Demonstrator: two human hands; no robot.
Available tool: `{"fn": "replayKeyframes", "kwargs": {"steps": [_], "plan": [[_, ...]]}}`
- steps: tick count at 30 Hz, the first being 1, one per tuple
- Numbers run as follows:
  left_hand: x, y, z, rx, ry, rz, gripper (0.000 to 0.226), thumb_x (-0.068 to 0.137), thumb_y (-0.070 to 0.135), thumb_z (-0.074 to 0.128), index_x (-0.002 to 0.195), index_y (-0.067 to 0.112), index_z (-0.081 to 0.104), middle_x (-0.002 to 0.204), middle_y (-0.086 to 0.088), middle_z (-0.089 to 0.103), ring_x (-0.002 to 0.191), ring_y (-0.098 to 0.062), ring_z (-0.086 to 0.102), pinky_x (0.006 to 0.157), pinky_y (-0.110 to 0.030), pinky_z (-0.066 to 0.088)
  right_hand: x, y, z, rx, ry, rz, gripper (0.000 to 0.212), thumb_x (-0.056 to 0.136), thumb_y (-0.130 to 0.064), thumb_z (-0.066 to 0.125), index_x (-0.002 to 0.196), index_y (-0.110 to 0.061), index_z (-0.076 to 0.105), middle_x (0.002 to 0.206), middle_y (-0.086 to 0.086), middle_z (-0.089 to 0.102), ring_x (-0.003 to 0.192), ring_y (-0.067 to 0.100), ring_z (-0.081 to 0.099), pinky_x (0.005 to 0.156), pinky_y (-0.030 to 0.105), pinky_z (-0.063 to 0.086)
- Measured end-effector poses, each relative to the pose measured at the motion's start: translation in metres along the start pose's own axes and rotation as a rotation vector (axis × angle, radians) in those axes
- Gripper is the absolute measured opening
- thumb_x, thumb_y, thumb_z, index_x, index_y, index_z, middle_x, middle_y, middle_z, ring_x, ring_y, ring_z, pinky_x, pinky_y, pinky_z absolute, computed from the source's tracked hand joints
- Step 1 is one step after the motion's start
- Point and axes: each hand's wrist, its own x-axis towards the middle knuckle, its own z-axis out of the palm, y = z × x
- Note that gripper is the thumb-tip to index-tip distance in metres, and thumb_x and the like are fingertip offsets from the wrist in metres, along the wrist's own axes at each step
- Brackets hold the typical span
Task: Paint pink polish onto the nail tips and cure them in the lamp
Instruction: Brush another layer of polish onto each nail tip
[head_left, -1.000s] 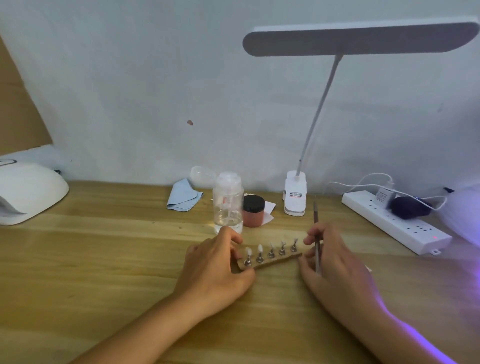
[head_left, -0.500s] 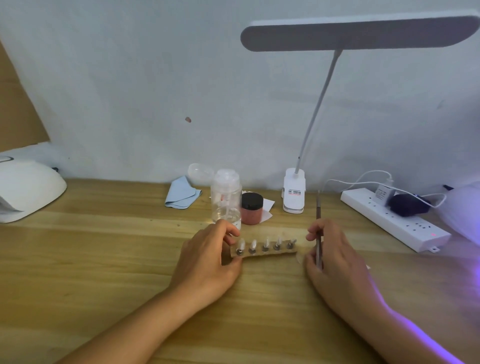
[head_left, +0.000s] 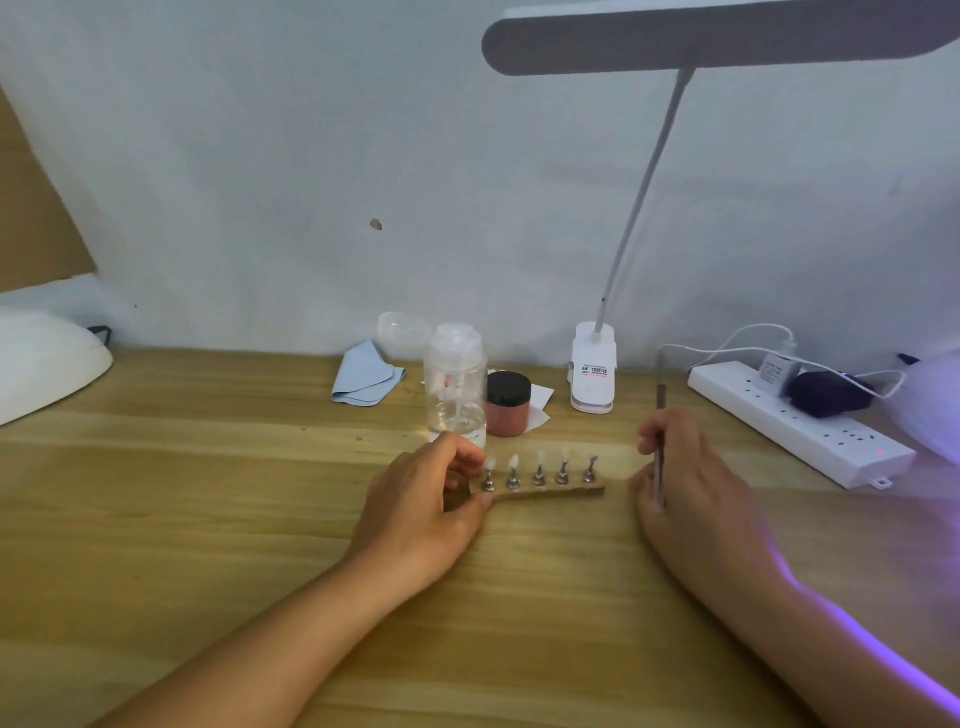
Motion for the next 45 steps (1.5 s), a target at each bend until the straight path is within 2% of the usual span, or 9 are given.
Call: {"fn": "replayKeyframes", "kwargs": {"steps": [5, 8, 11, 17, 20, 30, 35, 41, 45], "plan": [[0.003, -0.001, -0.001, -0.004, -0.034, -0.025, 0.022, 0.086, 0.019, 0.071, 0.103, 0.031, 0.065, 0.103, 0.018, 0.067, 0.094, 0.000, 0.059, 0.086, -0.021, 0.047, 0.001, 0.007, -0.002, 0.064, 0.041, 0.077, 0.038, 0.083, 0.000, 0.055, 0.103, -0.027, 0.039, 0.096, -0.012, 0.053, 0.084, -0.001, 0.057, 0.064, 0.022, 0.041], [0.006, -0.001, -0.003, -0.042, -0.061, -0.071, 0.019, 0.084, 0.025, 0.073, 0.102, 0.029, 0.068, 0.103, 0.018, 0.068, 0.096, -0.003, 0.061, 0.091, -0.027, 0.048, 0.000, 0.001, 0.000, 0.040, 0.026, 0.011, 0.040, 0.082, -0.001, 0.059, 0.107, -0.025, 0.040, 0.096, -0.012, 0.053, 0.083, 0.012, 0.058, 0.073, 0.034, 0.048], [0.011, 0.001, -0.005, -0.075, -0.092, -0.078, 0.013, 0.084, 0.025, 0.075, 0.090, 0.032, 0.067, 0.098, 0.015, 0.071, 0.095, -0.008, 0.063, 0.093, -0.032, 0.049, 0.002, 0.000, 0.000, -0.056, 0.044, -0.067, 0.038, 0.079, 0.003, 0.063, 0.106, -0.018, 0.048, 0.094, -0.007, 0.054, 0.085, 0.017, 0.056, 0.082, 0.038, 0.046], [0.010, -0.001, -0.005, -0.082, -0.065, -0.072, 0.013, 0.082, 0.027, 0.076, 0.081, 0.033, 0.064, 0.088, 0.017, 0.070, 0.089, -0.005, 0.064, 0.090, -0.032, 0.050, 0.003, 0.003, 0.000, -0.024, 0.036, -0.004, 0.038, 0.080, 0.005, 0.061, 0.101, -0.022, 0.045, 0.093, -0.004, 0.055, 0.087, 0.019, 0.055, 0.077, 0.030, 0.038], [0.009, 0.002, -0.005, -0.081, -0.083, -0.058, 0.011, 0.084, 0.027, 0.074, 0.088, 0.033, 0.065, 0.089, 0.016, 0.069, 0.091, -0.007, 0.063, 0.092, -0.035, 0.049, 0.001, 0.001, -0.001, -0.089, 0.063, -0.024, 0.037, 0.079, -0.003, 0.067, 0.104, -0.022, 0.049, 0.091, -0.008, 0.055, 0.088, 0.016, 0.052, 0.084, 0.034, 0.036], [0.009, 0.002, -0.005, -0.058, -0.072, -0.024, 0.020, 0.083, 0.026, 0.075, 0.077, 0.036, 0.059, 0.090, 0.015, 0.069, 0.092, -0.010, 0.065, 0.092, -0.038, 0.049, 0.000, 0.000, -0.005, -0.129, 0.054, -0.065, 0.033, 0.080, -0.004, 0.067, 0.100, -0.022, 0.047, 0.090, -0.011, 0.052, 0.087, 0.018, 0.054, 0.089, 0.037, 0.039], [0.010, 0.001, -0.002, -0.050, -0.041, 0.011, 0.023, 0.082, 0.028, 0.076, 0.074, 0.038, 0.058, 0.089, 0.018, 0.068, 0.088, -0.006, 0.064, 0.089, -0.036, 0.050, -0.003, -0.004, -0.003, -0.067, -0.016, -0.139, 0.035, 0.086, -0.011, 0.065, 0.112, -0.024, 0.045, 0.099, -0.006, 0.057, 0.081, 0.012, 0.060, 0.067, 0.029, 0.045], [0.010, -0.001, -0.001, -0.069, -0.046, -0.007, 0.020, 0.081, 0.029, 0.077, 0.076, 0.038, 0.060, 0.088, 0.019, 0.069, 0.088, -0.003, 0.064, 0.088, -0.035, 0.051, -0.004, -0.006, -0.001, -0.063, -0.068, -0.211, 0.035, 0.088, -0.015, 0.065, 0.116, -0.020, 0.045, 0.103, -0.003, 0.059, 0.075, -0.004, 0.053, 0.065, 0.033, 0.055], [0.010, -0.001, -0.003, -0.113, -0.073, -0.047, 0.015, 0.082, 0.024, 0.076, 0.087, 0.032, 0.065, 0.093, 0.017, 0.070, 0.093, -0.005, 0.065, 0.093, -0.035, 0.050, -0.006, -0.004, 0.000, -0.068, -0.067, -0.217, 0.037, 0.088, -0.019, 0.064, 0.117, -0.024, 0.041, 0.108, -0.004, 0.059, 0.083, 0.001, 0.060, 0.065, 0.033, 0.055]]}}
